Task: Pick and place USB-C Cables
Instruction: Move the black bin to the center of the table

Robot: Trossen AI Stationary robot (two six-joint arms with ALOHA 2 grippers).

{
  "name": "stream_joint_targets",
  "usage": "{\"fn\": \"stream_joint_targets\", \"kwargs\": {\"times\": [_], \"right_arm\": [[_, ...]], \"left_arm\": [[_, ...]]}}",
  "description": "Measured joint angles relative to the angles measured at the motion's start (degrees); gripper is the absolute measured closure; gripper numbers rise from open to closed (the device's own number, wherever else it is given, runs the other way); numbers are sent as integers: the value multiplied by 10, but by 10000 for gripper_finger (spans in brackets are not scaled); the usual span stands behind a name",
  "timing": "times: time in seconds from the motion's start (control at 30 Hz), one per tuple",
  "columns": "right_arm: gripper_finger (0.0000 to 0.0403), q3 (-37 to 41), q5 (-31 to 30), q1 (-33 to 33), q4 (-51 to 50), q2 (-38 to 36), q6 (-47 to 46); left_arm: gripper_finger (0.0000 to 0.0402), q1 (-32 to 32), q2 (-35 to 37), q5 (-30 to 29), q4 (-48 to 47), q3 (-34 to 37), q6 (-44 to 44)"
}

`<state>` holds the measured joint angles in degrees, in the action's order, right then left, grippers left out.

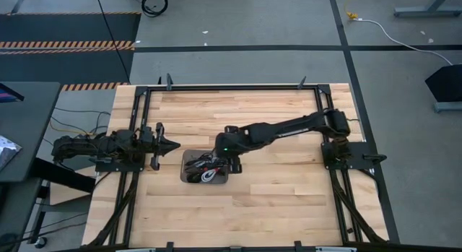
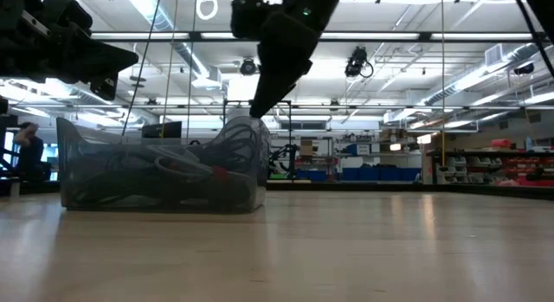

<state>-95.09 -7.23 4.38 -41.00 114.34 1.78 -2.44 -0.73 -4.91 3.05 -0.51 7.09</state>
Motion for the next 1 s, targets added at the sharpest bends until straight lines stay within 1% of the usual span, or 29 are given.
{"fn": "stream_joint_targets", "kwargs": {"times": [0.1,0.23,0.37,0.47,0.6,0.7,0.83,1.0], "right_arm": [[204,-48,13,-4,-27,34,10],[221,-101,27,-15,-40,76,30],[232,-144,28,-30,-60,110,56],[237,-168,28,-42,-74,129,59],[242,-174,31,-51,-79,133,65],[251,-174,46,-55,-79,133,78],[275,-174,70,-56,-78,133,75],[311,-171,73,-56,-79,133,78]], "left_arm": [[392,0,0,0,0,0,1],[392,0,0,0,0,0,2],[392,0,0,0,0,0,2],[392,0,0,0,0,0,2],[392,0,0,0,0,0,2],[392,0,0,0,0,0,2],[392,0,0,0,0,0,2],[392,0,0,0,0,0,2]]}}
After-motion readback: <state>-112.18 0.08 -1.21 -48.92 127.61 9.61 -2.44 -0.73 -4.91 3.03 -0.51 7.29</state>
